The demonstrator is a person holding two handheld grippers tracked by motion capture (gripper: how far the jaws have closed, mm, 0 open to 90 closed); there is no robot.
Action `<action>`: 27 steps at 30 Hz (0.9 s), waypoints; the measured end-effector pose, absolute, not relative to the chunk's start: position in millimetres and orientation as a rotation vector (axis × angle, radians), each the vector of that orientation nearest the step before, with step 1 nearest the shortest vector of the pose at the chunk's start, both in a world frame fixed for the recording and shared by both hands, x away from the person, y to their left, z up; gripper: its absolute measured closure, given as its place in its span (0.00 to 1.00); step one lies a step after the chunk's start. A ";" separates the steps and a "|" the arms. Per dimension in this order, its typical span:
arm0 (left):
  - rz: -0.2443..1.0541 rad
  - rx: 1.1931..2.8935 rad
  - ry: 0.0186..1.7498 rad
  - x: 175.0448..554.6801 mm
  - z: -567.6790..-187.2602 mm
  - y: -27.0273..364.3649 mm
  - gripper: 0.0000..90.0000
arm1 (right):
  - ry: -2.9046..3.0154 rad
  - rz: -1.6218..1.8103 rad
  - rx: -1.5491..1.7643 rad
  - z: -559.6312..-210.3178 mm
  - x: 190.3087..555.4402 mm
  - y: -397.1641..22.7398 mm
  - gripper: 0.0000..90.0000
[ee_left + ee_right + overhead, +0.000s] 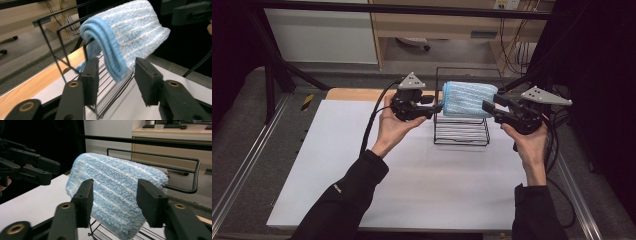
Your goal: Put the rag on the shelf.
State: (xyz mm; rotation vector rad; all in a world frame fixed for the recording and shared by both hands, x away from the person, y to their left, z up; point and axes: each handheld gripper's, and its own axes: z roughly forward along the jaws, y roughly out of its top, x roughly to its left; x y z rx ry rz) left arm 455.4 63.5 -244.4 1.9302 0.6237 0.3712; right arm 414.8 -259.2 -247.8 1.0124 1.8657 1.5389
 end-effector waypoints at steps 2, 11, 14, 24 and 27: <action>0.368 1.920 0.635 453.2 -246.3 70.7 0.53 | 1.864 1.548 1.014 -245.6 412.1 -258.7 0.42; 0.400 1.931 0.658 437.8 -263.4 108.9 0.29 | 1.907 1.520 1.030 -250.1 399.8 -253.2 0.18; 0.404 1.925 0.676 430.8 -272.6 124.5 0.24 | 1.922 1.517 1.032 -257.4 395.9 -252.0 0.13; 0.399 1.914 0.785 410.6 -309.7 176.7 0.11 | 1.986 1.485 1.056 -287.6 381.5 -247.1 0.04; 0.424 1.927 0.815 403.4 -322.6 187.7 0.10 | 2.004 1.471 1.070 -297.9 377.5 -244.9 0.02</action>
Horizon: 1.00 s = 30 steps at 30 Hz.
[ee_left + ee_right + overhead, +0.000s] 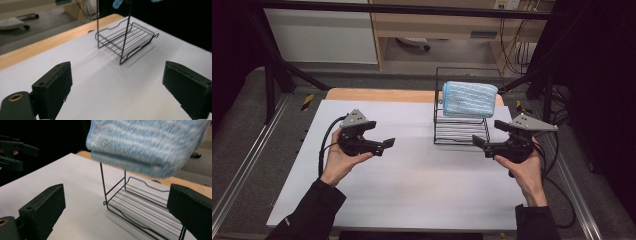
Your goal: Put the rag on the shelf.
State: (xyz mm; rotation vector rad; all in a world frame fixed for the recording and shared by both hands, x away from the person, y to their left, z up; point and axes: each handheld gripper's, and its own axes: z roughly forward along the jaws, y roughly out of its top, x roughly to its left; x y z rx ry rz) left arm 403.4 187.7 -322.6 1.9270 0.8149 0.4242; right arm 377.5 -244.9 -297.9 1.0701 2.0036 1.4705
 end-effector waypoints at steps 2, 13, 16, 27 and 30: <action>0.438 1.936 0.824 398.3 -331.9 194.8 0.10 | 2.017 1.475 1.079 -305.9 375.1 -243.0 0.01; 0.453 1.964 0.903 377.7 -383.6 234.6 0.10 | 2.115 1.478 1.123 -368.2 366.8 -246.3 0.01; 0.454 1.968 0.923 374.9 -394.3 245.3 0.10 | 2.141 1.475 1.148 -385.4 364.7 -251.2 0.01; 0.451 1.977 0.963 365.1 -427.3 274.1 0.10 | 2.202 1.403 1.202 -429.9 355.3 -275.0 0.01; 0.444 1.981 0.969 363.2 -435.0 280.8 0.10 | 2.206 1.391 1.213 -436.8 352.3 -279.2 0.01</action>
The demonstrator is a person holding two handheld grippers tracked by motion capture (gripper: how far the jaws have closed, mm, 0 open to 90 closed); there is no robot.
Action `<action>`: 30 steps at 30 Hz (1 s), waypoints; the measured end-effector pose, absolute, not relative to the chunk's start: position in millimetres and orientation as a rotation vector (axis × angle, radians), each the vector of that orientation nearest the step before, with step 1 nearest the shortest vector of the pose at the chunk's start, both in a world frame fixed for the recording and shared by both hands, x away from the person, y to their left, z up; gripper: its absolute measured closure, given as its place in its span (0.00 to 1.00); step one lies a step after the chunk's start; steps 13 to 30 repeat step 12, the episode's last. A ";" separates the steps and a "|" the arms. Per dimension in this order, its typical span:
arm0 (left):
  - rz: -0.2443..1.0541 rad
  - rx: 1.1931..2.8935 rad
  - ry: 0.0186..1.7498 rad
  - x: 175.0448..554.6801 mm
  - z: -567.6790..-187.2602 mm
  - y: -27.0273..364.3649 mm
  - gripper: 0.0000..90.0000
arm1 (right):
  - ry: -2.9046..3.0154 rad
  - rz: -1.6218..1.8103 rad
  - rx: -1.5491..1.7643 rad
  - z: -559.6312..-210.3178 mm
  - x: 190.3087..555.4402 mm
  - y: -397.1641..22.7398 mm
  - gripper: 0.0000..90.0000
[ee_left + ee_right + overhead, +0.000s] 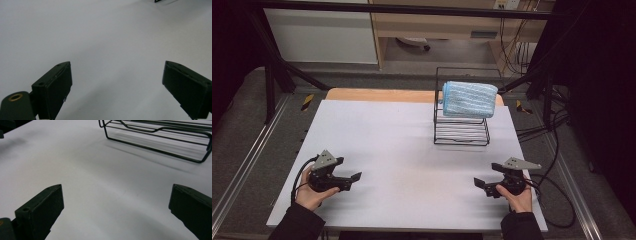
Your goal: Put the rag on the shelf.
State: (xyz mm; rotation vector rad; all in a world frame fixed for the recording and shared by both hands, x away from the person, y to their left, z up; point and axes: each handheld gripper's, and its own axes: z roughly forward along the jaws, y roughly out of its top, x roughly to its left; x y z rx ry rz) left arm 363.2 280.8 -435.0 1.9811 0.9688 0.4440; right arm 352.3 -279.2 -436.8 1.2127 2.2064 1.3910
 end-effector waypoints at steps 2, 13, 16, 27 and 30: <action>0.446 1.980 0.966 360.7 -439.2 284.5 0.10 | 2.214 1.383 1.215 -440.1 350.0 -281.0 0.01; 0.431 1.983 0.967 357.0 -447.4 290.6 0.10 | 2.239 1.343 1.223 -445.0 347.5 -281.3 0.01; 0.431 1.983 0.967 357.0 -447.4 290.6 0.10 | 2.239 1.343 1.223 -445.0 347.5 -281.3 0.01; 0.431 1.983 0.967 357.0 -447.4 290.6 0.10 | 2.239 1.343 1.223 -445.0 347.5 -281.3 0.01; 0.431 1.983 0.967 357.0 -447.4 290.6 0.10 | 2.239 1.343 1.223 -445.0 347.5 -281.3 0.01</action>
